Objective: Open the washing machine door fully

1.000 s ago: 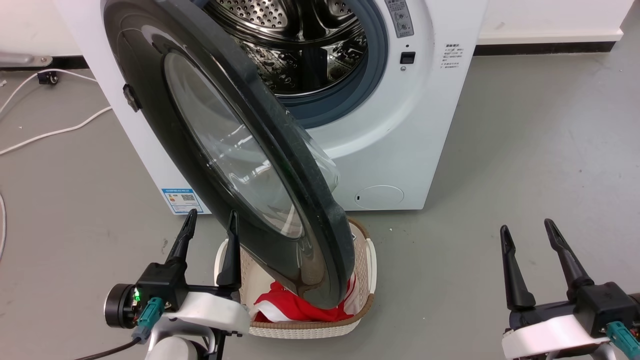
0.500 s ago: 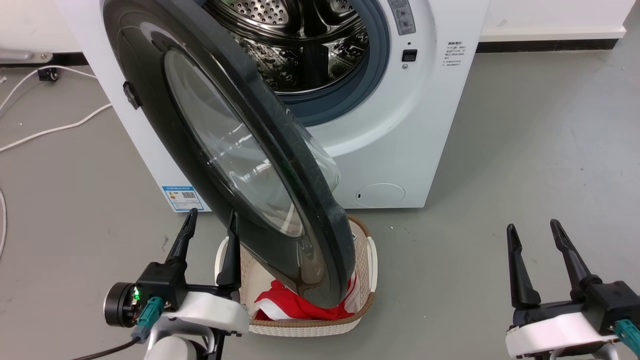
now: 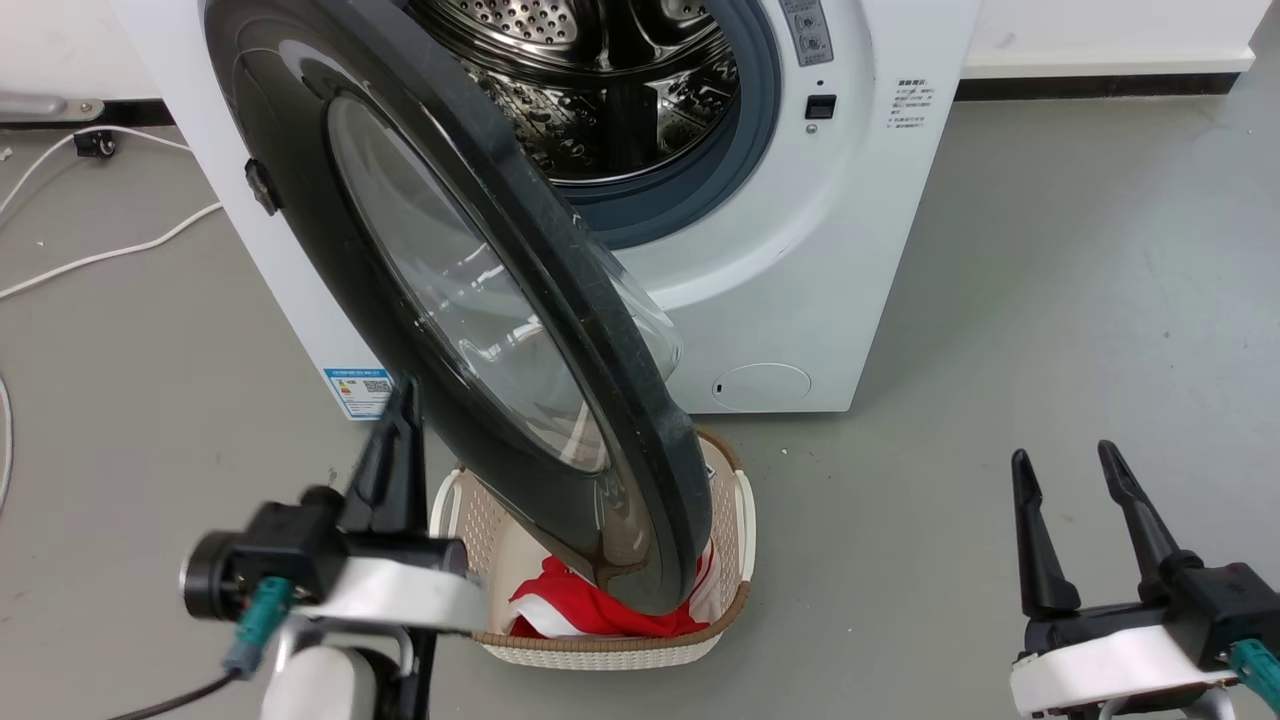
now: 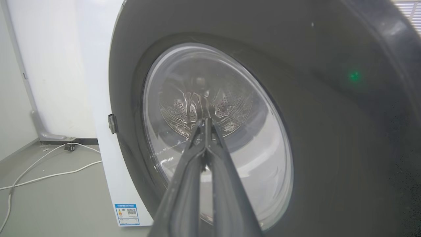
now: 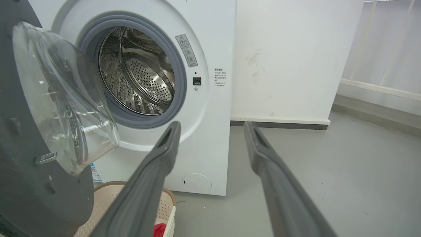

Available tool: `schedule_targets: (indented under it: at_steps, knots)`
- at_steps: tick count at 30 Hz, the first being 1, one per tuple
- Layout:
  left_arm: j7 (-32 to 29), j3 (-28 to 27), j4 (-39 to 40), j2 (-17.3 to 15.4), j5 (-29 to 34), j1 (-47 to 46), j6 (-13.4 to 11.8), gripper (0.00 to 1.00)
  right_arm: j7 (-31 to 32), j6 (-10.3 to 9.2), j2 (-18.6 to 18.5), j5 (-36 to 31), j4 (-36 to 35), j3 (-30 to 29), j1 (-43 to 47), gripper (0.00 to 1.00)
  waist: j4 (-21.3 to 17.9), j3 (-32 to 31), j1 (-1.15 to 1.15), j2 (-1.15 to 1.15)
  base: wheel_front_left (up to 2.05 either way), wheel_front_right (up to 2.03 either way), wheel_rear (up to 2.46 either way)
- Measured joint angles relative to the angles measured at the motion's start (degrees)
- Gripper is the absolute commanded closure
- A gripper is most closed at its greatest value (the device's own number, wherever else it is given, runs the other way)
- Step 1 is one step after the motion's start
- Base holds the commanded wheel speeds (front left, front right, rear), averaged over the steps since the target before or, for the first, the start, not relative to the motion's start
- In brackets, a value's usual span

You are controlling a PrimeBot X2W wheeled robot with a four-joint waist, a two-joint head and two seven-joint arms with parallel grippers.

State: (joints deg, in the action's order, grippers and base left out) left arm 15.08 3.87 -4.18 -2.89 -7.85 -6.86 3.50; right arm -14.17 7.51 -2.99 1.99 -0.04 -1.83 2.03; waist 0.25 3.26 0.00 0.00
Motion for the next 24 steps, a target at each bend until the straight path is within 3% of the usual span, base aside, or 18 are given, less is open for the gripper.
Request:
schedule_targets:
  at_steps: [16,24]
  knots:
    - [0.0,-1.4,21.5,0.0,-1.3,-6.3,-0.7,1.00,-0.2,0.00,0.0,1.2,1.4,-0.8,-0.6,0.00,0.1,0.0,0.00,0.00,0.00,0.00,0.00]
    - [0.0,3.7,30.2,0.0,-0.4,-11.6,-0.2,1.00,-0.2,0.00,0.0,1.2,1.2,-1.3,-0.6,0.00,0.1,0.4,0.00,0.00,0.00,0.00,0.00]
